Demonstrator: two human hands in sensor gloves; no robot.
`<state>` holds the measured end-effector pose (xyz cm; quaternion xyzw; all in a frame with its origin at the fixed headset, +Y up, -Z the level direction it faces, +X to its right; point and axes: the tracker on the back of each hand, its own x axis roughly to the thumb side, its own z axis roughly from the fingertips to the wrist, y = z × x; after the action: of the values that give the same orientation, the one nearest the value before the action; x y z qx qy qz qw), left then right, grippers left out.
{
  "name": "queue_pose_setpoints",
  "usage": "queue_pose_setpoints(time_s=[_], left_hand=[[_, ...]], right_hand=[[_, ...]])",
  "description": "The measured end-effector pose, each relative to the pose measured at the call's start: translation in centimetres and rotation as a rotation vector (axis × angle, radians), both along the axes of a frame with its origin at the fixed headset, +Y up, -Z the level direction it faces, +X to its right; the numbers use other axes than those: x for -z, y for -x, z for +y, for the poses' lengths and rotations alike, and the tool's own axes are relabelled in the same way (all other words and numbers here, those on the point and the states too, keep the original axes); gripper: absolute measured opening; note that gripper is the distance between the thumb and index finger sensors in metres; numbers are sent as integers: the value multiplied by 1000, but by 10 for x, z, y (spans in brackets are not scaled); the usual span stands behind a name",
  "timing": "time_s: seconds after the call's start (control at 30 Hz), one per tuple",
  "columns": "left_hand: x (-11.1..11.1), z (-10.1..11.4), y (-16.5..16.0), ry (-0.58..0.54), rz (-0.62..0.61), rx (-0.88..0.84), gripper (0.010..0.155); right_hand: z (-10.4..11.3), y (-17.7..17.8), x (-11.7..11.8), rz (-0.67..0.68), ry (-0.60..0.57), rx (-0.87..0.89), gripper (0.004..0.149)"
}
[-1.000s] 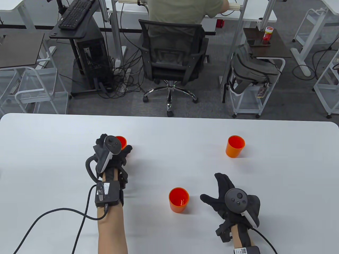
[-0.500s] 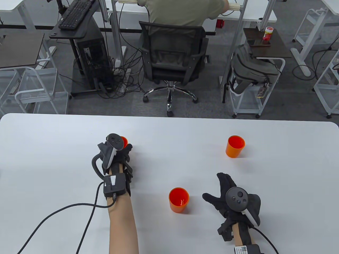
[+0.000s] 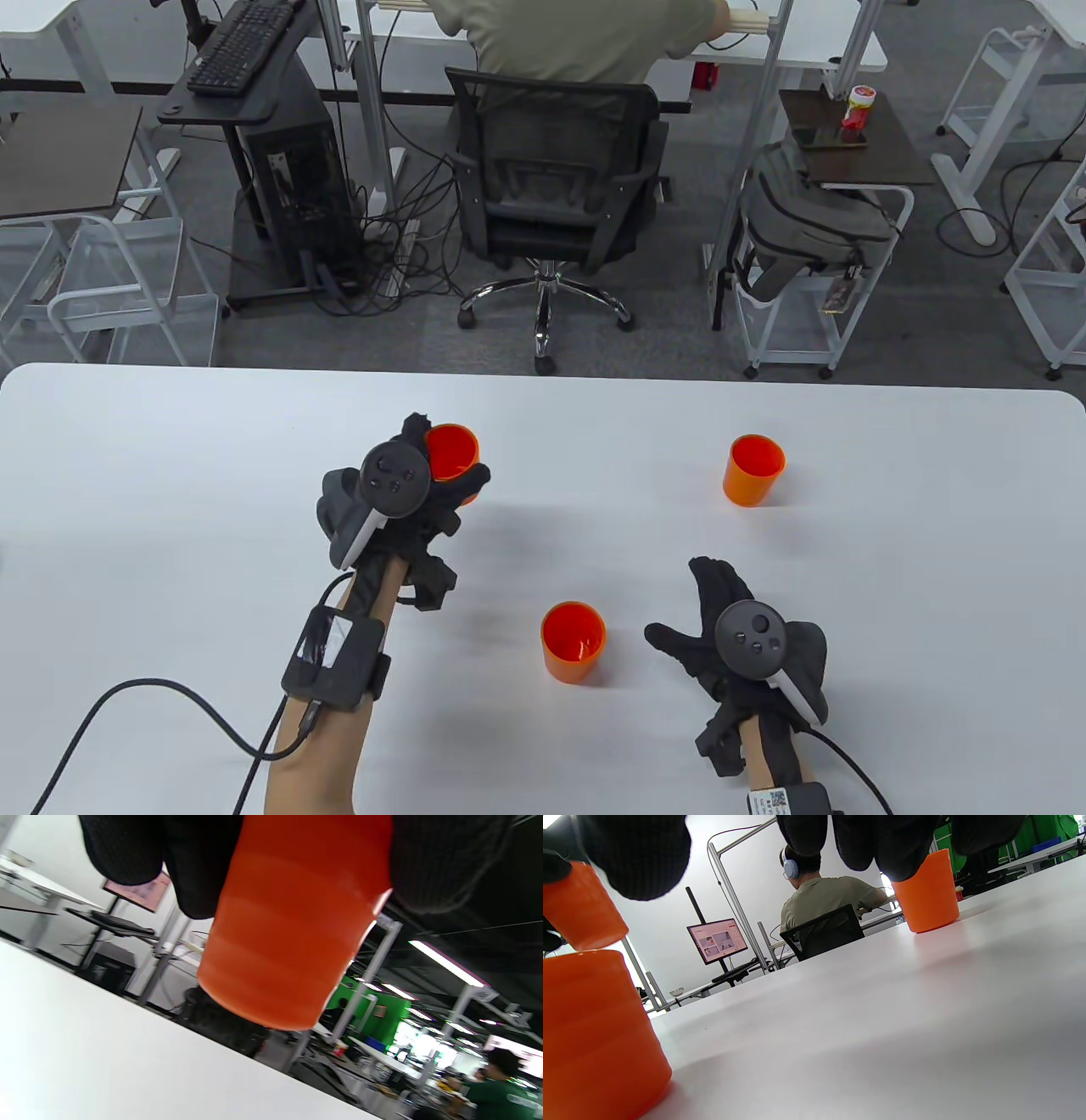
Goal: Nest cup into cup
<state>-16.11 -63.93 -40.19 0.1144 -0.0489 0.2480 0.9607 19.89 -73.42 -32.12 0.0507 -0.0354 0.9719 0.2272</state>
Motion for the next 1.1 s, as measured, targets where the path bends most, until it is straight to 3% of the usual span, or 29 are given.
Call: queue_pose_setpoints(time_s=[0.2,0.4,0.67,1.1], left_hand=[[-52,8,-40,-51,-227,47,110],[-84,-14,-79,13,-420,69,103],[-92,-42,-101,53,-477,163,102],[-90,-71,-103,85,-462,214,101]], right_hand=[[1,-1,-3,-24,-14,-22,93],[0,-2,-5,-28,-17,-17,91],[0,-2,-6,-28,-21,-21,91],[-1,1,-7,-24,-38,-29,90]])
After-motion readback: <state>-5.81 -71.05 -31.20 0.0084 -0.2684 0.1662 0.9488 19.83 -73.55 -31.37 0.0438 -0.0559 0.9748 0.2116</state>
